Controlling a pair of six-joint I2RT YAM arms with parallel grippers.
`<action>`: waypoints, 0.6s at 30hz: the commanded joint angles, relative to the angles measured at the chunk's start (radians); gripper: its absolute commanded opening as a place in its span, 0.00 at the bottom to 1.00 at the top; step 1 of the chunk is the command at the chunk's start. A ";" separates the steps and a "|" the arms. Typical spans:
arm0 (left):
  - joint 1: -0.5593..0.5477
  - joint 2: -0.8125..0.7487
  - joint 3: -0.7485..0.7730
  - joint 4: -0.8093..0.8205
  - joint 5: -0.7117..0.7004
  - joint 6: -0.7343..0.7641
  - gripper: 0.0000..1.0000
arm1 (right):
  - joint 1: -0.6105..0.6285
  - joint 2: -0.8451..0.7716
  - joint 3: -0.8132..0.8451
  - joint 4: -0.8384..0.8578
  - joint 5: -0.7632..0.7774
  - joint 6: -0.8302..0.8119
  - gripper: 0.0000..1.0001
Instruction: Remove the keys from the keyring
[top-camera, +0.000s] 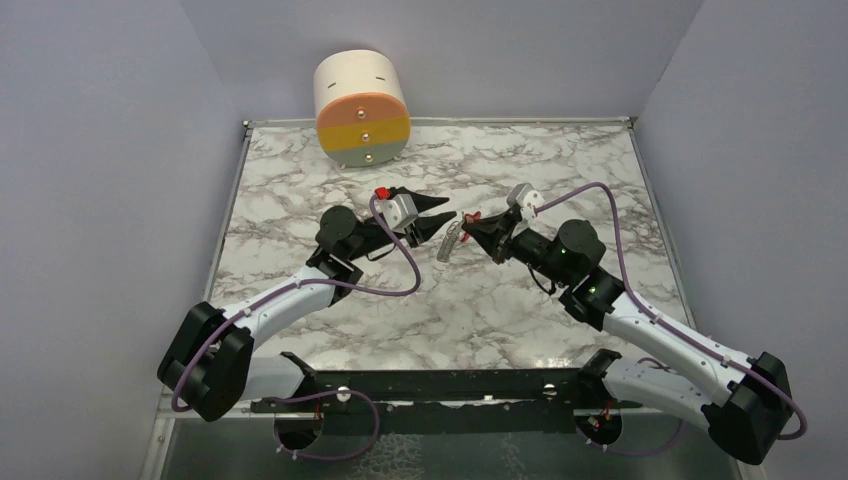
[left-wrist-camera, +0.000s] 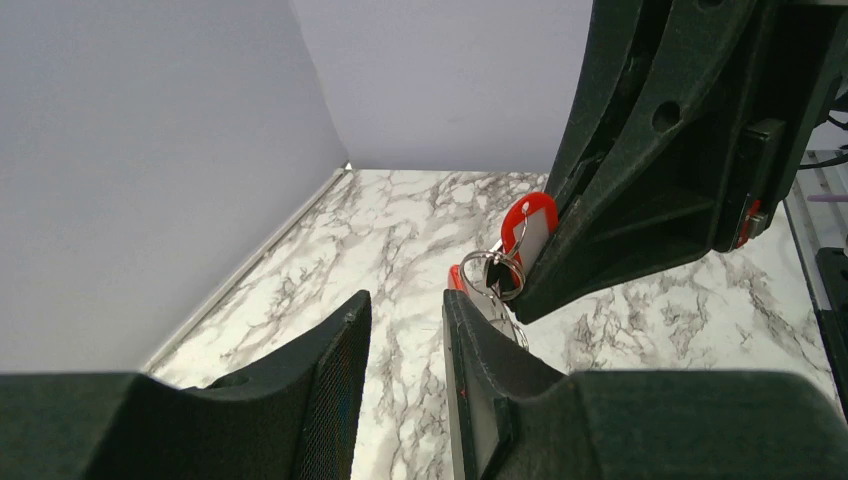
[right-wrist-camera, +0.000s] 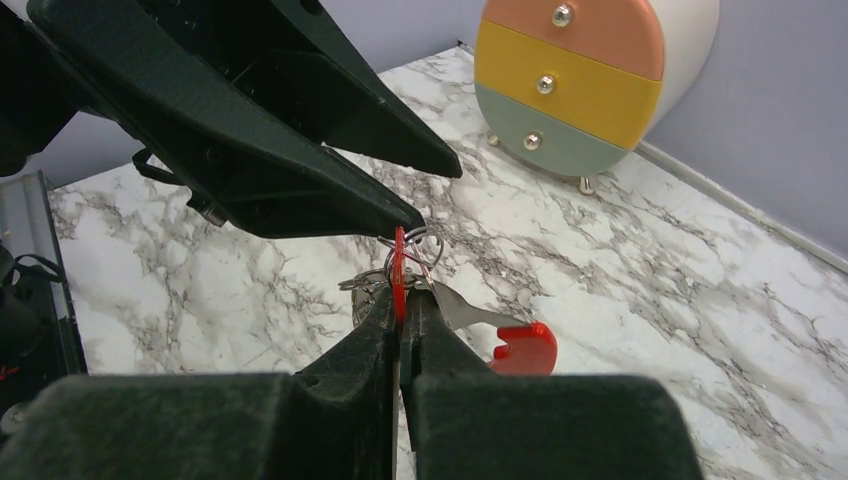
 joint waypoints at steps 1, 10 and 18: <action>0.000 0.006 0.047 0.020 0.046 0.012 0.35 | -0.002 -0.014 0.007 0.037 0.007 -0.010 0.01; -0.001 0.039 0.067 0.089 0.137 -0.046 0.35 | -0.003 -0.013 0.010 0.038 0.006 -0.009 0.01; -0.002 0.047 0.054 0.123 0.199 -0.054 0.32 | -0.002 -0.013 0.014 0.036 0.005 -0.010 0.01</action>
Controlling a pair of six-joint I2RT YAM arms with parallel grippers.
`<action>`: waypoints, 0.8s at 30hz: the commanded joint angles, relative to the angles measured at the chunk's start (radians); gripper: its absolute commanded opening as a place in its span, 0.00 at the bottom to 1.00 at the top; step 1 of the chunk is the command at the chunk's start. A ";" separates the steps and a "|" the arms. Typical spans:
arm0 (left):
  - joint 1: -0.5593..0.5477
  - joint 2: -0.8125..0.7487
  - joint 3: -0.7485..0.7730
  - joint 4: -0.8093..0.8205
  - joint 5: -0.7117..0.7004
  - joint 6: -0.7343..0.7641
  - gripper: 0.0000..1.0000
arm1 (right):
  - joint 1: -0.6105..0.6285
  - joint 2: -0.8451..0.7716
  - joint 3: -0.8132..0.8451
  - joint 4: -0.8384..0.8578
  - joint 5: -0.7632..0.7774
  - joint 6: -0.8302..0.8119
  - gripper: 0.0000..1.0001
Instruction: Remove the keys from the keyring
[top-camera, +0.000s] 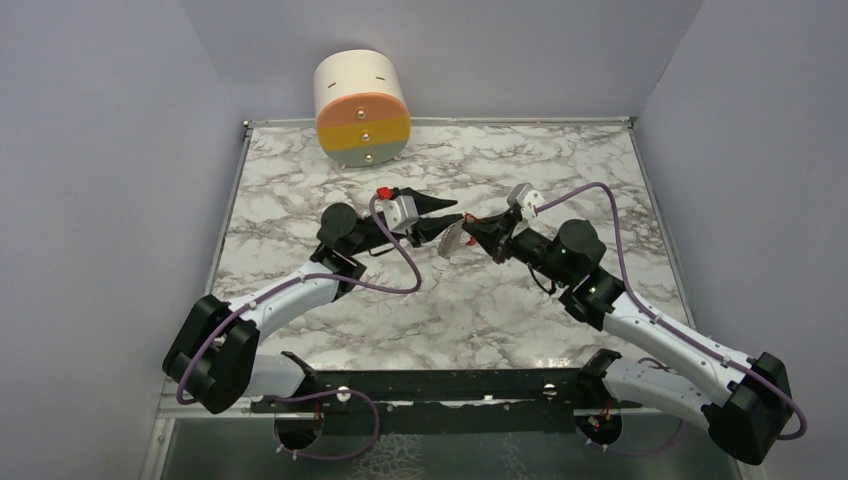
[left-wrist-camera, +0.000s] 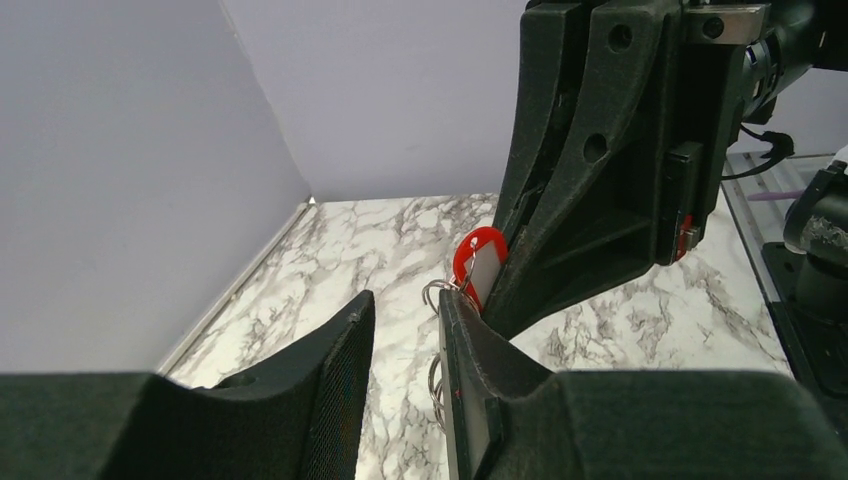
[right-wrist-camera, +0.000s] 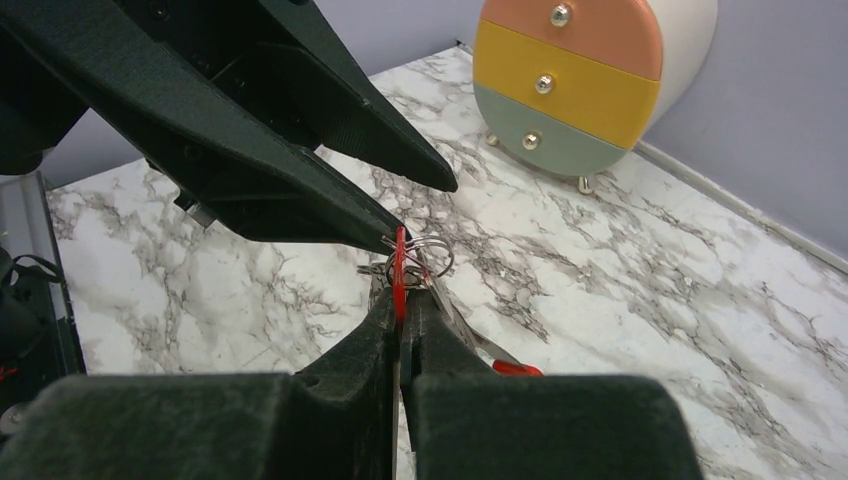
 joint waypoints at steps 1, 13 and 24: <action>-0.001 0.001 0.010 0.065 0.088 -0.017 0.32 | -0.002 -0.013 0.013 0.036 0.005 -0.009 0.01; -0.002 0.003 -0.017 0.108 0.162 -0.021 0.31 | -0.001 -0.019 0.015 0.033 0.005 -0.010 0.01; 0.002 -0.079 -0.073 -0.030 0.001 0.136 0.32 | -0.002 -0.032 0.027 0.012 0.009 -0.020 0.01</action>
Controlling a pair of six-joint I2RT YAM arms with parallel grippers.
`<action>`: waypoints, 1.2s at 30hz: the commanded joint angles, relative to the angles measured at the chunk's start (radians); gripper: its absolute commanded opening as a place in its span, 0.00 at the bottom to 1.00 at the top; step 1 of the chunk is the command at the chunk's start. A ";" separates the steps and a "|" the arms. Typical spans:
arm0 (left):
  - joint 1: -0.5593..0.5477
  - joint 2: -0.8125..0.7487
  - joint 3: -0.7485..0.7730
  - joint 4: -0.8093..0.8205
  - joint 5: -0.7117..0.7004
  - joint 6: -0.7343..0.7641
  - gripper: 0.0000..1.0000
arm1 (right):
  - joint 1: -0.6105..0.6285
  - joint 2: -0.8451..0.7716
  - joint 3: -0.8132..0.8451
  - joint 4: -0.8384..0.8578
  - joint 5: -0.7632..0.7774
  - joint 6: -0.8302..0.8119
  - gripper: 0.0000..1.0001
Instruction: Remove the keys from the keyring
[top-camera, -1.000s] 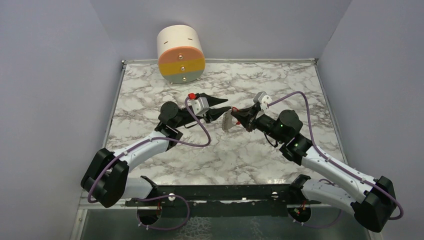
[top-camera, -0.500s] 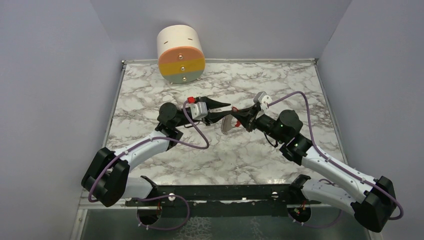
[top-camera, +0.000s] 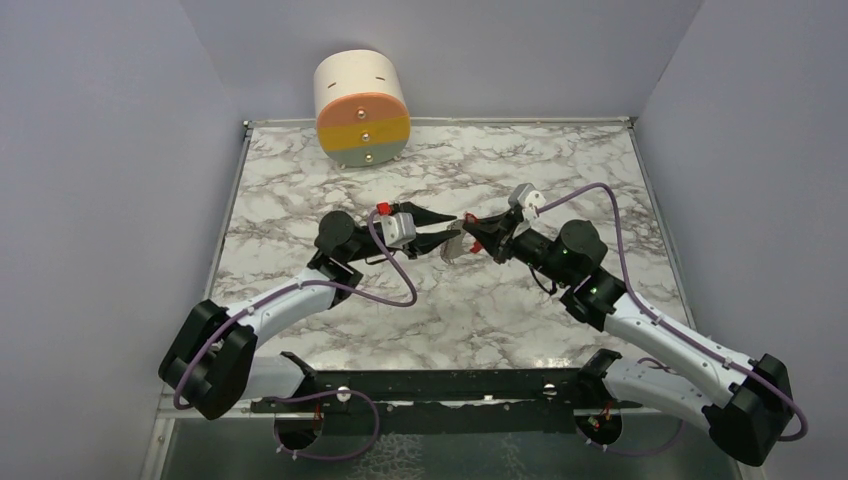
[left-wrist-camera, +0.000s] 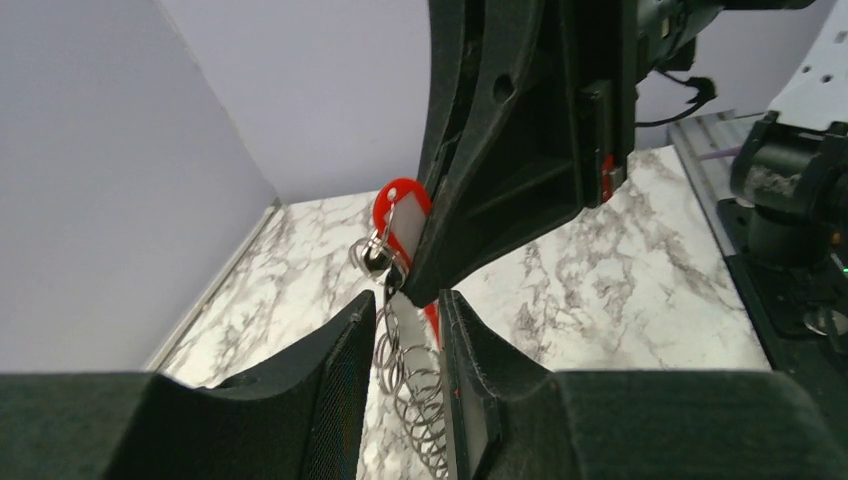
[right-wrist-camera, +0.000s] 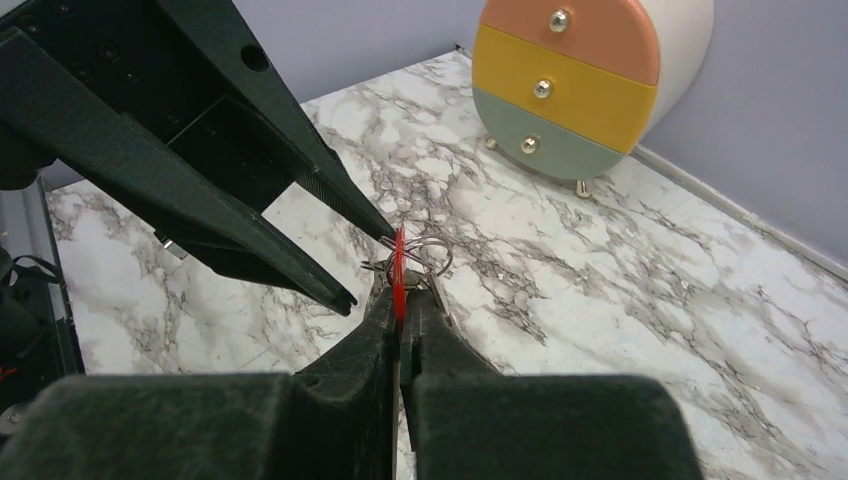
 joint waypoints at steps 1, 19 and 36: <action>-0.001 -0.072 -0.021 -0.078 -0.142 0.116 0.32 | 0.000 -0.026 0.027 0.012 0.008 -0.017 0.01; 0.024 -0.067 0.083 -0.160 -0.280 0.249 0.35 | 0.000 -0.076 0.070 -0.063 -0.125 -0.048 0.01; 0.106 -0.147 0.050 -0.169 -0.127 0.229 0.34 | 0.000 -0.088 0.132 -0.155 -0.389 -0.097 0.01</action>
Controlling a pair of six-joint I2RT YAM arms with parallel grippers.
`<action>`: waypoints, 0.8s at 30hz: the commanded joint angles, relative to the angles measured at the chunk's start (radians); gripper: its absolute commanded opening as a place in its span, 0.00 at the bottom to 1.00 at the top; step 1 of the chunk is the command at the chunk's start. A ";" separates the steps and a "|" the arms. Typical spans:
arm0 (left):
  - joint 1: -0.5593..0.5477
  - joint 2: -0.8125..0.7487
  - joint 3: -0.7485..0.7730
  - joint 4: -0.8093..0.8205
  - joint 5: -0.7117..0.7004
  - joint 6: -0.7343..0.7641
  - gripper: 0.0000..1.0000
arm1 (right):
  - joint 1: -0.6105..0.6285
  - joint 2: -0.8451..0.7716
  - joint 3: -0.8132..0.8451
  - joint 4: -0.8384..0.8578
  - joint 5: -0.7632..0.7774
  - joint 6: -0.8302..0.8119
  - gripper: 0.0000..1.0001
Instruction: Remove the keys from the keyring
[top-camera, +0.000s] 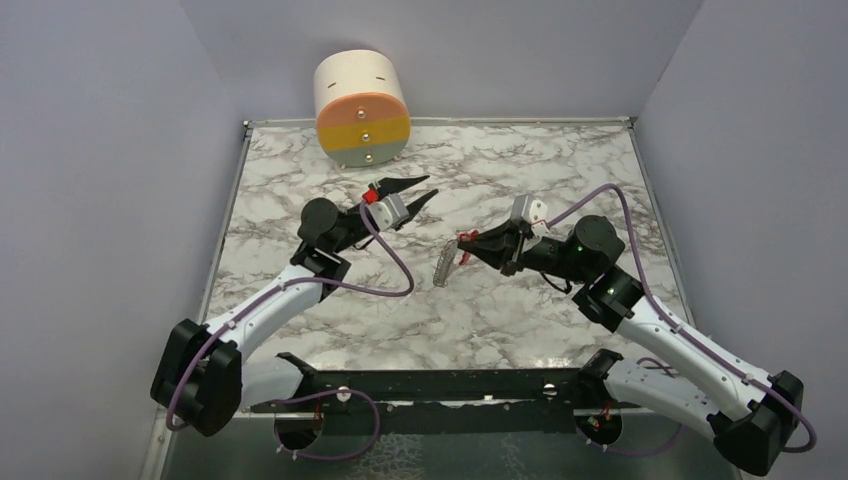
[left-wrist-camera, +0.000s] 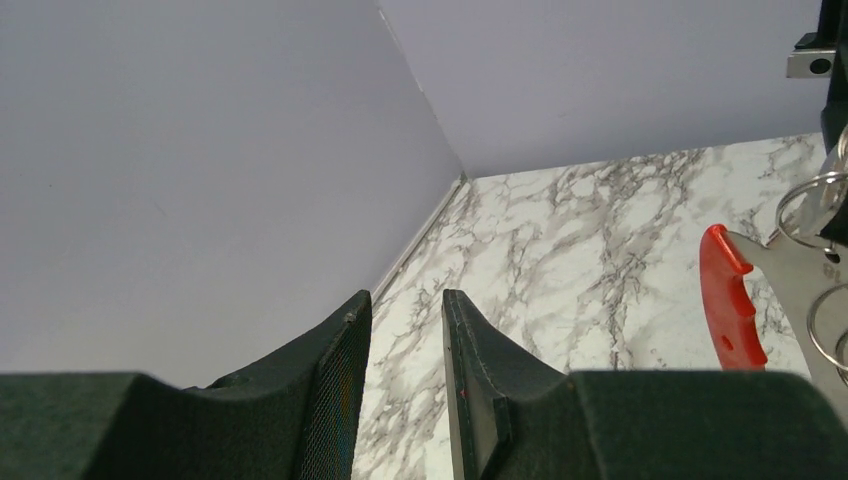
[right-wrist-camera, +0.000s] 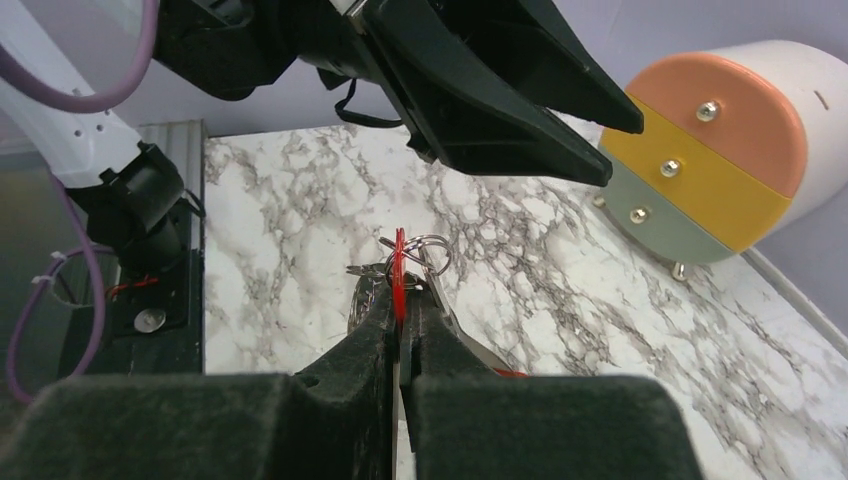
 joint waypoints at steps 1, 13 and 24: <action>0.053 -0.088 -0.035 0.000 0.178 -0.031 0.34 | 0.000 -0.018 0.040 -0.013 -0.111 -0.025 0.01; 0.100 -0.206 -0.034 0.005 0.665 -0.158 0.35 | 0.000 0.017 0.038 0.030 -0.262 -0.019 0.01; 0.043 -0.121 -0.001 0.002 0.786 -0.153 0.33 | 0.000 0.020 0.045 0.031 -0.333 -0.018 0.01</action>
